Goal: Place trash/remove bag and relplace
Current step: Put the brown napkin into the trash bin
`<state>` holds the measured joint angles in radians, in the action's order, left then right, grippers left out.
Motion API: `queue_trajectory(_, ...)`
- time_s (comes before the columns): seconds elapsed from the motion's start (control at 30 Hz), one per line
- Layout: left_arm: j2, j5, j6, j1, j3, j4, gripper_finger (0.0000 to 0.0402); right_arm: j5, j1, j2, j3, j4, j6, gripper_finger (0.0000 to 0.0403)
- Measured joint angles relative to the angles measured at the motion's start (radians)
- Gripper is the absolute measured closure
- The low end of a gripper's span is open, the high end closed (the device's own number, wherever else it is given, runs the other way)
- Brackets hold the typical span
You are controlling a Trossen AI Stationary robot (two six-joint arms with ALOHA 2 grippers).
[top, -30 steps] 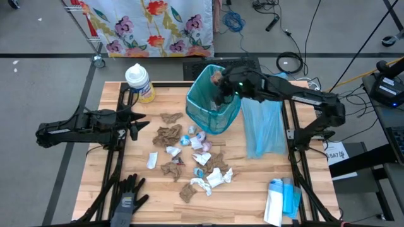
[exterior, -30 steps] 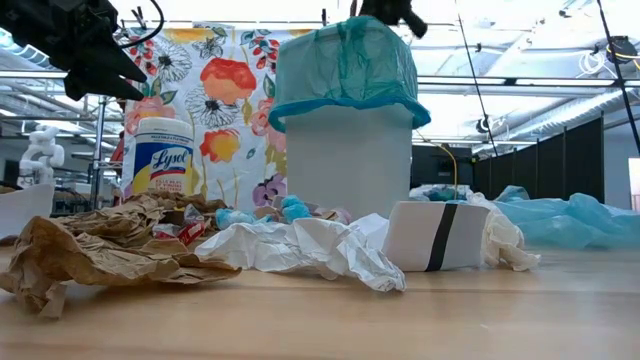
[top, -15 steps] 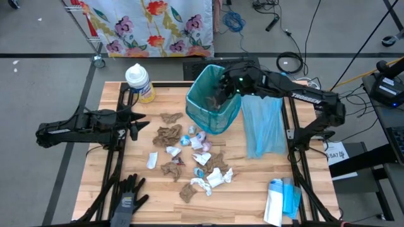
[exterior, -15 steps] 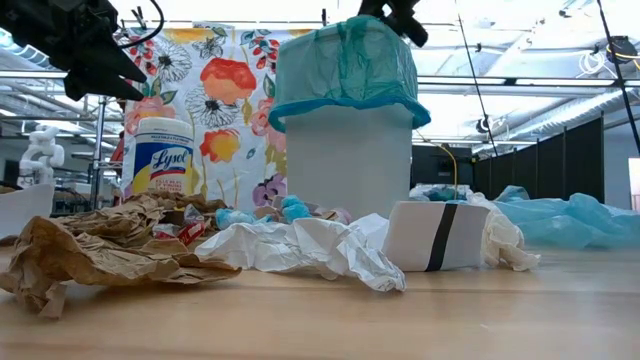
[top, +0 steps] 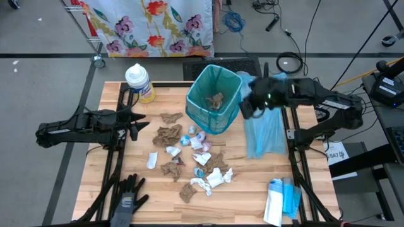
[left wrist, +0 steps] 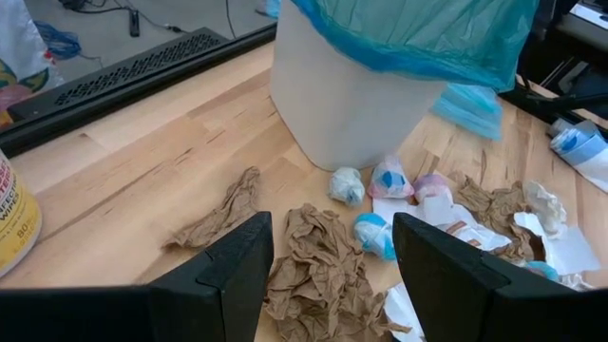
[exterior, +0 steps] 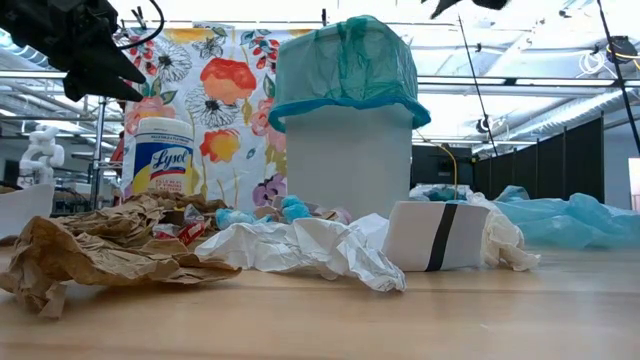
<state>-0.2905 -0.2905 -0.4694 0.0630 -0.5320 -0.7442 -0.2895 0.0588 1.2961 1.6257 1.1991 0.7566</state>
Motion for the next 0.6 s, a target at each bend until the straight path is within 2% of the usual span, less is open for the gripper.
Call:
queue_trajectory(0.13,0.000,0.000,0.000,0.000,0.000,-0.001,0.0182,-0.028,-0.124,0.018,0.000,0.153,0.150,0.0268)
queue_trajectory(0.3,0.000,0.000,0.000,0.000,0.000,-0.001,0.0182,-0.050,-0.253,0.044,-0.072,0.160,0.248,0.0268)
queue_trajectory(0.47,0.000,0.000,0.001,0.000,0.000,-0.001,0.0182,-0.043,-0.348,0.045,-0.264,0.070,0.403,0.0268)
queue_trajectory(0.6,0.000,0.000,0.003,0.000,0.000,0.000,0.0182,-0.004,-0.409,0.043,-0.442,-0.136,0.488,0.0268)
